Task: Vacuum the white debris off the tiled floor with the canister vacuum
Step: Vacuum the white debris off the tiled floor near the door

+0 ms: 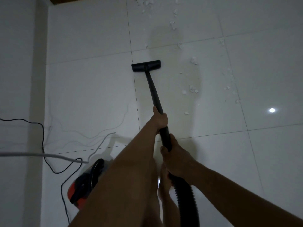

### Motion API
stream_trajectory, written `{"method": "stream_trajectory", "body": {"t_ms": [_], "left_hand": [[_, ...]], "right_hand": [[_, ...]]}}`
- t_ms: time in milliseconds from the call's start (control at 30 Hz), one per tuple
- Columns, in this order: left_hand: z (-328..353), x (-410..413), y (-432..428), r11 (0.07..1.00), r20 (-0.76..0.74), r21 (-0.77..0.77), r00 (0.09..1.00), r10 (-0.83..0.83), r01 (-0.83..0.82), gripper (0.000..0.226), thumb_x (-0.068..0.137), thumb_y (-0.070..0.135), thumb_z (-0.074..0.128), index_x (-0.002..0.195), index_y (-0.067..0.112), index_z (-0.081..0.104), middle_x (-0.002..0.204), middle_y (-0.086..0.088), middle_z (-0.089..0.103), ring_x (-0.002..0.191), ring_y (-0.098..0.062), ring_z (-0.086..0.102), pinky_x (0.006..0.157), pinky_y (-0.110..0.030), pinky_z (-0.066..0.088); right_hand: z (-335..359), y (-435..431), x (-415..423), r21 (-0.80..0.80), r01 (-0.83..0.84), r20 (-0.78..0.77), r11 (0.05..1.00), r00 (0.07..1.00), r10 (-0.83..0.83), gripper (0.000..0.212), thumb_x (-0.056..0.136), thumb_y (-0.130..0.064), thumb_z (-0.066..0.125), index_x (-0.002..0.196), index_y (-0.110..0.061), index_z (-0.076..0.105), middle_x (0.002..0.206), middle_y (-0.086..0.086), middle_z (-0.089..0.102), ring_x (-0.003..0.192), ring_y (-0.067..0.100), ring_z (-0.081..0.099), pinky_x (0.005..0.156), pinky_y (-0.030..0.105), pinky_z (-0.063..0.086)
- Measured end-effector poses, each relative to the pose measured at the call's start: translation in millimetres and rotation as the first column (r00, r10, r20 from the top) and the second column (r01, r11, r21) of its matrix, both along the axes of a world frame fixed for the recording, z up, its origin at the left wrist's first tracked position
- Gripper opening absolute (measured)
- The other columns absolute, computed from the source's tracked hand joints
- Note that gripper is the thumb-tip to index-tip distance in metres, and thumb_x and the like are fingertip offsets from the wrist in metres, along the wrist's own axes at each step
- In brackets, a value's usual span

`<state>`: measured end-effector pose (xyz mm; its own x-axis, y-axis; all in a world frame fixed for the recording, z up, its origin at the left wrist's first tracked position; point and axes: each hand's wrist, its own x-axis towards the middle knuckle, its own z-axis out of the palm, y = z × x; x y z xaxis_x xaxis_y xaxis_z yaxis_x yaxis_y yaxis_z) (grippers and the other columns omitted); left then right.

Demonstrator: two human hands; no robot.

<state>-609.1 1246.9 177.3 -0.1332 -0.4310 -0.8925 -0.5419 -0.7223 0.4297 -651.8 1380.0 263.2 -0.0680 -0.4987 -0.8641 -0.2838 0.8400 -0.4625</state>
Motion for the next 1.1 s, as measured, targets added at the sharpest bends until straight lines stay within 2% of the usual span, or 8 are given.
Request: {"method": "stream_trajectory", "body": {"t_ms": [267, 400, 567, 633, 733, 867, 1033, 1100], "left_hand": [[-0.7, 11.7, -12.6, 0.999, 0.026, -0.013, 0.998, -0.048, 0.049, 0.072, 0.106, 0.025, 0.037, 0.155, 0.034, -0.015, 0.143, -0.015, 0.044, 0.093, -0.026, 0.055, 0.08, -0.04, 0.051], [-7.6, 13.8, -29.7, 0.998, 0.038, -0.02, 0.997, -0.06, 0.061, 0.072, 0.106, 0.026, 0.036, 0.155, 0.035, -0.016, 0.137, -0.013, 0.047, 0.091, -0.025, 0.056, 0.079, -0.04, 0.051], [-23.3, 12.8, -59.9, 0.995, 0.043, -0.06, 0.996, -0.082, 0.085, 0.071, 0.107, 0.027, 0.034, 0.155, 0.032, -0.018, 0.12, -0.009, 0.047, 0.073, -0.017, 0.05, 0.076, -0.037, 0.047], [-29.0, 12.6, -73.6, 0.992, 0.053, -0.068, 0.994, -0.1, 0.103, 0.071, 0.107, 0.028, 0.034, 0.155, 0.032, -0.018, 0.114, -0.008, 0.046, 0.073, -0.018, 0.05, 0.076, -0.038, 0.047], [-37.7, 11.6, -94.8, 0.991, 0.031, -0.082, 0.994, -0.102, 0.104, 0.071, 0.107, 0.027, 0.034, 0.155, 0.033, -0.019, 0.124, -0.011, 0.052, 0.078, -0.02, 0.053, 0.078, -0.039, 0.049], [-45.3, 9.2, -120.7, 0.99, 0.018, -0.099, 0.995, -0.1, 0.101, 0.071, 0.107, 0.027, 0.033, 0.155, 0.032, -0.019, 0.142, -0.016, 0.044, 0.091, -0.024, 0.051, 0.081, -0.037, 0.047], [-56.0, 8.1, -145.1, 0.987, 0.024, -0.116, 0.994, -0.108, 0.11, 0.07, 0.107, 0.029, 0.033, 0.155, 0.033, -0.019, 0.137, -0.016, 0.047, 0.082, -0.019, 0.053, 0.08, -0.037, 0.047], [-59.6, 7.4, -152.3, 0.986, 0.026, -0.122, 0.994, -0.107, 0.109, 0.071, 0.107, 0.029, 0.033, 0.154, 0.033, -0.019, 0.136, -0.017, 0.049, 0.088, -0.022, 0.054, 0.084, -0.038, 0.048]], "right_hand": [[7.8, -16.4, 13.7, 0.04, 0.004, 0.021, 0.999, 1.0, -0.005, 0.055, 0.11, -0.039, 0.036, 0.159, -0.039, 0.013, 0.101, 0.011, 0.064, 0.065, 0.018, 0.061, 0.062, 0.032, 0.051], [0.5, -31.2, 16.6, 0.044, 0.019, 0.024, 0.999, 1.0, -0.02, 0.052, 0.11, -0.039, 0.037, 0.157, -0.042, 0.015, 0.093, 0.007, 0.062, 0.065, 0.018, 0.061, 0.058, 0.031, 0.05], [-16.3, -58.4, 19.1, 0.051, 0.02, 0.005, 0.998, 1.0, -0.021, 0.057, 0.109, -0.04, 0.037, 0.157, -0.046, 0.008, 0.097, 0.01, 0.066, 0.067, 0.023, 0.067, 0.071, 0.043, 0.064], [-23.3, -70.4, 19.8, 0.05, 0.026, 0.012, 0.998, 1.0, -0.027, 0.06, 0.108, -0.04, 0.038, 0.158, -0.049, 0.004, 0.099, 0.009, 0.067, 0.066, 0.023, 0.07, 0.063, 0.038, 0.064], [-30.8, -89.8, 19.3, 0.043, 0.067, 0.043, 0.997, 0.997, -0.069, 0.064, 0.109, -0.04, 0.039, 0.158, -0.051, 0.0, 0.104, 0.008, 0.066, 0.059, 0.021, 0.069, 0.046, 0.028, 0.056], [-41.0, -113.7, 17.2, 0.03, 0.056, 0.039, 0.998, 0.998, -0.057, 0.065, 0.11, -0.038, 0.038, 0.16, -0.049, -0.004, 0.112, 0.005, 0.063, 0.06, 0.018, 0.068, 0.039, 0.019, 0.048], [-52.9, -135.3, 16.3, 0.023, 0.036, 0.018, 0.999, 0.999, -0.037, 0.065, 0.11, -0.038, 0.036, 0.159, -0.051, -0.006, 0.109, 0.008, 0.066, 0.055, 0.017, 0.067, 0.042, 0.024, 0.05], [-58.7, -140.9, 17.2, 0.006, 0.034, 0.014, 0.999, 0.999, -0.034, 0.064, 0.109, -0.039, 0.036, 0.158, -0.052, -0.004, 0.107, 0.01, 0.068, 0.058, 0.019, 0.068, 0.047, 0.028, 0.053]]}}
